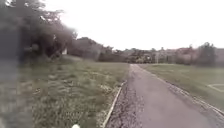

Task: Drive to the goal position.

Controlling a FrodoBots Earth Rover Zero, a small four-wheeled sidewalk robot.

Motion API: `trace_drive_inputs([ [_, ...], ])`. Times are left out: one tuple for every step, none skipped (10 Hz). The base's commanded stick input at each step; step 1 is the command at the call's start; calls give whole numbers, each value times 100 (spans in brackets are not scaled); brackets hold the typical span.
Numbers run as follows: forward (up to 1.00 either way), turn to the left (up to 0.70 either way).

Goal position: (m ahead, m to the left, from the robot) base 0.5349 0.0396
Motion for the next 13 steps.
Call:
trace_drive_inputs([
  [-70, 0],
  [-70, 0],
  [-70, 0],
  [-70, 0],
  [-70, 0],
  [-70, 0],
  [0, 0],
  [0, 0],
  [0, 0],
  [0, 0],
  [0, 0],
  [0, 0],
  [0, 0],
])
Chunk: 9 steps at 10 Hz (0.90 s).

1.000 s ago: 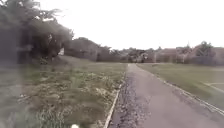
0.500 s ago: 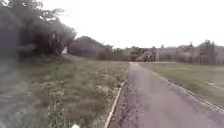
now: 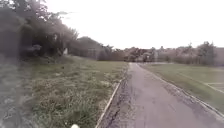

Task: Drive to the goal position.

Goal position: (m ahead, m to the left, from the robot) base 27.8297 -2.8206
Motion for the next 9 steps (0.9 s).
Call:
trace_drive_inputs([
  [0, 0],
  [0, 0],
  [0, -47],
  [0, -61],
  [0, -70],
  [0, -70],
  [0, -70],
  [0, -70],
  [0, -70],
])
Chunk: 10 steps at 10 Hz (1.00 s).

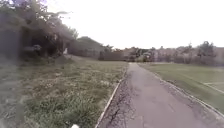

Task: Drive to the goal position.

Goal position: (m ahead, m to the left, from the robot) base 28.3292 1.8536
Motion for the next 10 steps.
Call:
trace_drive_inputs([
  [0, -70],
  [0, -70],
  [0, -70],
  [0, -70],
  [0, -70],
  [0, -70],
  [0, -70],
  [0, -70],
  [0, -70],
  [0, -70],
])
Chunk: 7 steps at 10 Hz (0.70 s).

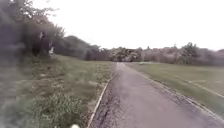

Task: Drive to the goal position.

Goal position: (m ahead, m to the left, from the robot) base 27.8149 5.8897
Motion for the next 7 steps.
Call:
trace_drive_inputs([
  [0, -70],
  [0, -70],
  [0, -70],
  [0, -70],
  [0, 0],
  [0, 0],
  [0, 0],
])
